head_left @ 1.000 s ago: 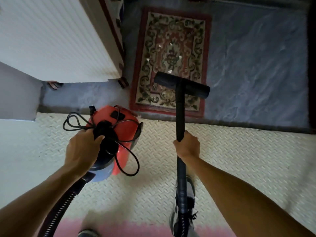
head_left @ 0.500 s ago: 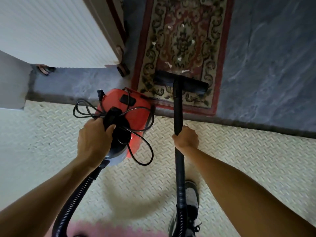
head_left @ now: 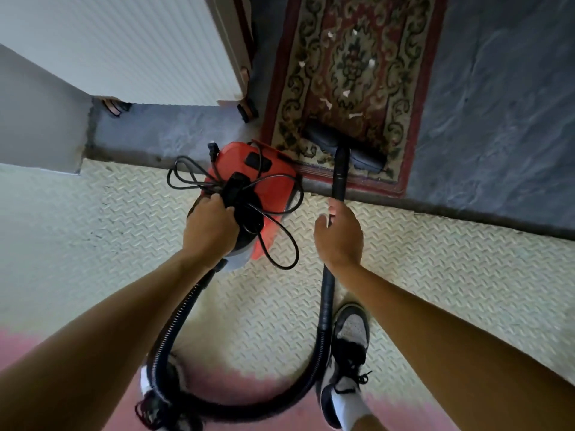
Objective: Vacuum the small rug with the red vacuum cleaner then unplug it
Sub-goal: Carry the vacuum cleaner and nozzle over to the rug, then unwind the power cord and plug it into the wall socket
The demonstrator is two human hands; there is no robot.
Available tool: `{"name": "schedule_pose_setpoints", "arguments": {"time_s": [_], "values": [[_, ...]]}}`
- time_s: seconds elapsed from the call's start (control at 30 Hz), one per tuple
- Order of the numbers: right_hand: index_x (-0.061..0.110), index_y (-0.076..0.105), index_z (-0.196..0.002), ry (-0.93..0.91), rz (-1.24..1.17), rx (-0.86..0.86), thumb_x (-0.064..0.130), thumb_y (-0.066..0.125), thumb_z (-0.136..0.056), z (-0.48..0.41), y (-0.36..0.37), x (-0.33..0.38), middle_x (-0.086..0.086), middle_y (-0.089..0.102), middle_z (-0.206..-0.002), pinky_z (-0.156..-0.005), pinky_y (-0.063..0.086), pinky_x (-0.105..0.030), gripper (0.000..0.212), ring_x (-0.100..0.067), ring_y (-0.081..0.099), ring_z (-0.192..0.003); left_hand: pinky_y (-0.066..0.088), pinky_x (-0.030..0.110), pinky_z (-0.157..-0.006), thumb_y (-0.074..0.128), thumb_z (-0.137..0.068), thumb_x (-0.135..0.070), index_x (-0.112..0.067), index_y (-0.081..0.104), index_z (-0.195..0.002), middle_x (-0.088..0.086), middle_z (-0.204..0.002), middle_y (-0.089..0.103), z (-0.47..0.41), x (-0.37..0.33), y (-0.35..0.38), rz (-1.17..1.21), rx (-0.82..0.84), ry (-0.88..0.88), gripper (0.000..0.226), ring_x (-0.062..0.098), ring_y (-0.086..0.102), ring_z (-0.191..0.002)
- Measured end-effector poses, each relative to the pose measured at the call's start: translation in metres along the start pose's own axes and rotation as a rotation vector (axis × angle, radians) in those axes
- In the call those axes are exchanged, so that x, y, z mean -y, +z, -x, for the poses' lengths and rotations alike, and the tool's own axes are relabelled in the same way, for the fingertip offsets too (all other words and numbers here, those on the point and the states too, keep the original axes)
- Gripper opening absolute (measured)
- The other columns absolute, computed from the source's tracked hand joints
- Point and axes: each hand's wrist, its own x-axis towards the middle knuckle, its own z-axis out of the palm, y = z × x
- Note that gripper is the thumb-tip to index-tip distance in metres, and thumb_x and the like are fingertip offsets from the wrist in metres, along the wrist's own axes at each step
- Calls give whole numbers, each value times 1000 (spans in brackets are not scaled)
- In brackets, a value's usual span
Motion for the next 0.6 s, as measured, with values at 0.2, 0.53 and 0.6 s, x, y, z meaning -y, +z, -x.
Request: {"name": "schedule_pose_setpoints", "arguments": {"time_s": [0.2, 0.53, 0.6], "values": [[8, 56, -126, -655, 194, -64, 13, 54, -90, 43, 15, 66, -10, 58, -123, -98, 43, -37, 36, -26, 52, -119, 33, 36, -67, 42, -84, -4, -4, 49, -87, 23, -98, 59, 29, 35, -24, -3, 105, 92, 8, 37, 52, -82], [8, 47, -131, -366, 526, 77, 27, 58, -90, 47, 94, 102, -10, 51, -130, -96, 39, -39, 46, -29, 47, -120, 35, 33, -67, 42, -88, -10, -12, 45, -79, 16, -94, 59, 41, 69, -19, 215, 109, 80, 10, 29, 52, -81], [9, 50, -125, -348, 551, 26, 26, 59, -90, 40, 99, 103, -10, 53, -125, -94, 39, -38, 40, -30, 49, -116, 35, 33, -67, 42, -86, -10, -11, 48, -82, 15, -96, 58, 40, 68, -16, 262, 104, 70, 7, 32, 56, -87]]}}
